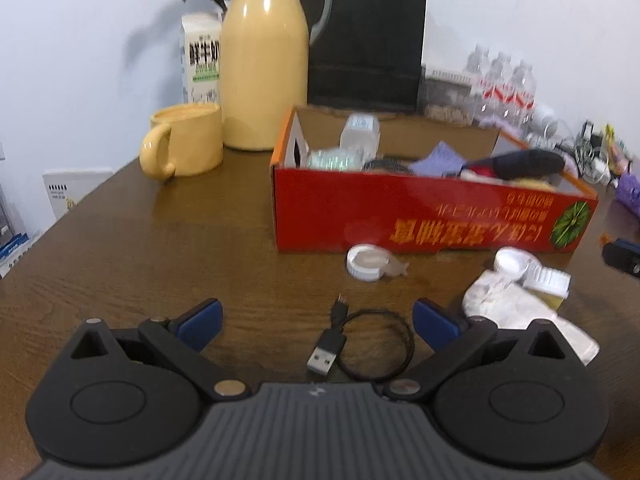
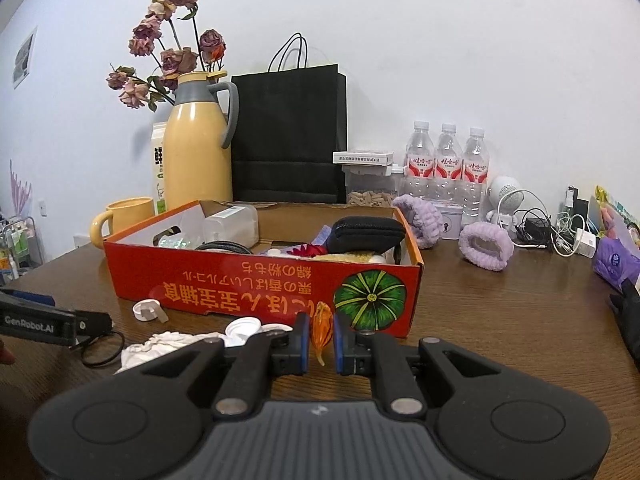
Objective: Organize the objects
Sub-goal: 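Grasp the orange dried item with the right gripper while the left grasps the USB cable, then drop the orange item into the box with the right gripper while the left drops the USB cable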
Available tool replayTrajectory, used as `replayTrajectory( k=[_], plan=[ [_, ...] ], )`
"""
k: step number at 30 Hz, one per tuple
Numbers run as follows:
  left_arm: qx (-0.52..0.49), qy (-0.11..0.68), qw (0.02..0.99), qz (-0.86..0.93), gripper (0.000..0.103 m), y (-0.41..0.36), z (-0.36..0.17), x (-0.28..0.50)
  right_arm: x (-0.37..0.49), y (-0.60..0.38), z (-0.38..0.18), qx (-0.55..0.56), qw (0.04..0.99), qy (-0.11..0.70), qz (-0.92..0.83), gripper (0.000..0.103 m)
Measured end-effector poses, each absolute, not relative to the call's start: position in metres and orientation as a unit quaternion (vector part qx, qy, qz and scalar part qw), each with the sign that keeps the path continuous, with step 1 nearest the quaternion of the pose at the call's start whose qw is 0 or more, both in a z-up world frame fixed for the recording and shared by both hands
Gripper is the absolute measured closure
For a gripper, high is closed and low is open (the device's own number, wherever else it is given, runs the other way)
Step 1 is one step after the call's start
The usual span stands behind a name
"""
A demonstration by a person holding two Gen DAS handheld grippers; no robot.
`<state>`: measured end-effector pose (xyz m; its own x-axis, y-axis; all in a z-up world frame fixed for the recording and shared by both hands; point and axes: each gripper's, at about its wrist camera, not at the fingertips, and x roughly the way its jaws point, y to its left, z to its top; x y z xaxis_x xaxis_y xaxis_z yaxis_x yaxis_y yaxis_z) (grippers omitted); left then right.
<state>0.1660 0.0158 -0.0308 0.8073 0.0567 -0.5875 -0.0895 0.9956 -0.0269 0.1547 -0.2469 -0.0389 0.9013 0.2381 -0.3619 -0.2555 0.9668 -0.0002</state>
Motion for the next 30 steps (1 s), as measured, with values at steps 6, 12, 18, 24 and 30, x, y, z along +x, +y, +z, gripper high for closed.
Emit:
replayTrajectory(
  k=[6,12,18,24,30],
  plan=[
    [-0.037,0.321,0.944,0.062,0.009,0.026,-0.033,0.170,0.152,-0.246,-0.038,-0.022,0.975,0.178,0.129,0.092],
    [-0.017,0.327,0.943,0.054,0.048,0.020,-0.035,0.169,0.151,-0.248,-0.037,-0.019,0.975,0.176,0.134,0.092],
    [-0.018,0.317,0.947,0.037,0.091,0.018,-0.034,0.165,0.150,-0.248,-0.036,-0.019,0.975,0.174,0.137,0.092],
    [-0.021,0.302,0.953,0.031,0.091,0.018,-0.031,0.161,0.150,-0.248,-0.036,-0.019,0.975,0.172,0.137,0.092],
    [-0.017,0.286,0.958,0.027,0.094,0.015,-0.028,0.157,0.149,-0.248,-0.036,-0.019,0.976,0.171,0.137,0.092]
  ],
)
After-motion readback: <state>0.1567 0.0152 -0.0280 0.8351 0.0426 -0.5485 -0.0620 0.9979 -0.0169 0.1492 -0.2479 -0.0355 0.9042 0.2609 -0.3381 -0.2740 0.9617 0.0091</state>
